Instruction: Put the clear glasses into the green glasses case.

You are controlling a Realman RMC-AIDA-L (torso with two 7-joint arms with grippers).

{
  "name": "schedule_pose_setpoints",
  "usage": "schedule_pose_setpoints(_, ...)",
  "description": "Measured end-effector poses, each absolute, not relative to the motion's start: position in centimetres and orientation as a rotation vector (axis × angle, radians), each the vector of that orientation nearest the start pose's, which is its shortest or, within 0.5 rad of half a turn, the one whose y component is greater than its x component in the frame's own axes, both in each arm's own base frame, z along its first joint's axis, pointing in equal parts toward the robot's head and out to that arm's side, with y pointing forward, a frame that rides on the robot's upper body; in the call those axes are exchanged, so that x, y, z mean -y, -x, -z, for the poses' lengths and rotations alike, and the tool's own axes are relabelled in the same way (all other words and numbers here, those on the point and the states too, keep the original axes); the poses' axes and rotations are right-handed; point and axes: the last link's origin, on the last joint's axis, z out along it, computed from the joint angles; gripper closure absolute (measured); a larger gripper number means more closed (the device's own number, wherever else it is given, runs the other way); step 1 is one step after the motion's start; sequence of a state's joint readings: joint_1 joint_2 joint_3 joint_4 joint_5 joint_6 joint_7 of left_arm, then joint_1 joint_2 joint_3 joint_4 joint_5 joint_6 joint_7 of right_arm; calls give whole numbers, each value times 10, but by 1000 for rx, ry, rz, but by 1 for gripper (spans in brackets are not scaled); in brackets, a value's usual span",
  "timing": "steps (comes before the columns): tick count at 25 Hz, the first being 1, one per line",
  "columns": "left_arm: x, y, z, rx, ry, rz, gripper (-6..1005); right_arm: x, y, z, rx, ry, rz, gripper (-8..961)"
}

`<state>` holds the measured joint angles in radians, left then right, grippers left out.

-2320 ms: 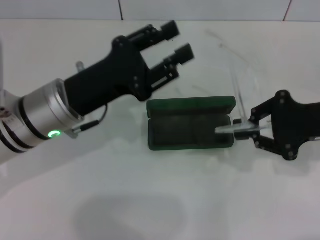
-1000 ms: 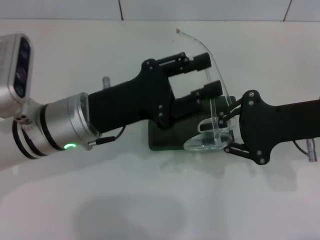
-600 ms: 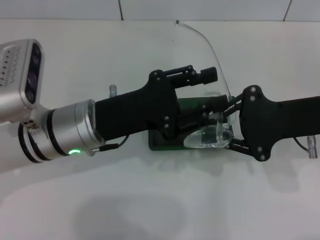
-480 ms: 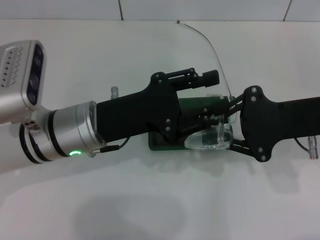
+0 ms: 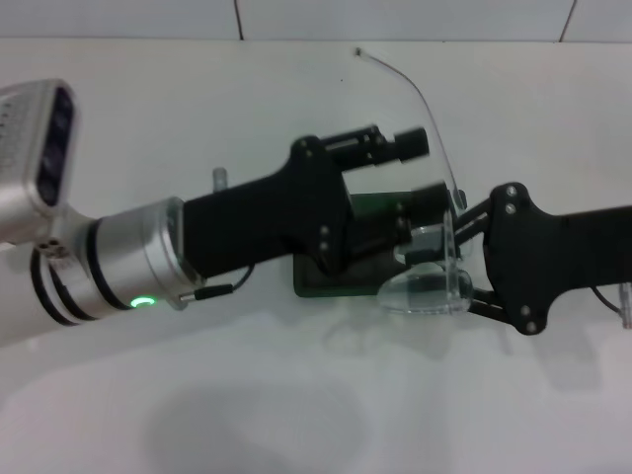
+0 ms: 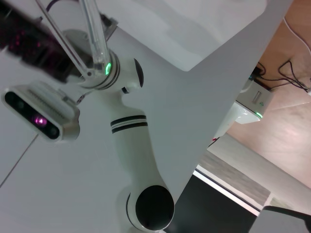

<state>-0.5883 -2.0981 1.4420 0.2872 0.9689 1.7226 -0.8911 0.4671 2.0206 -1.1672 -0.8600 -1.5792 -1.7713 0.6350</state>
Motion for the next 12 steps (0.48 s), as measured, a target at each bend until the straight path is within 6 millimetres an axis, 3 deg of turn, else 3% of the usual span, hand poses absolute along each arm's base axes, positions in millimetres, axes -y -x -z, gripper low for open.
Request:
schedule_pose_setpoints(6,-292,189,36,204,2444,1582,471,-288,-196,-18,922,2685,-932,832)
schedule_pose_setpoints(12,-297,217,33,228,2303,1408,471,-274,-188,-32,960,2668,-1148,830)
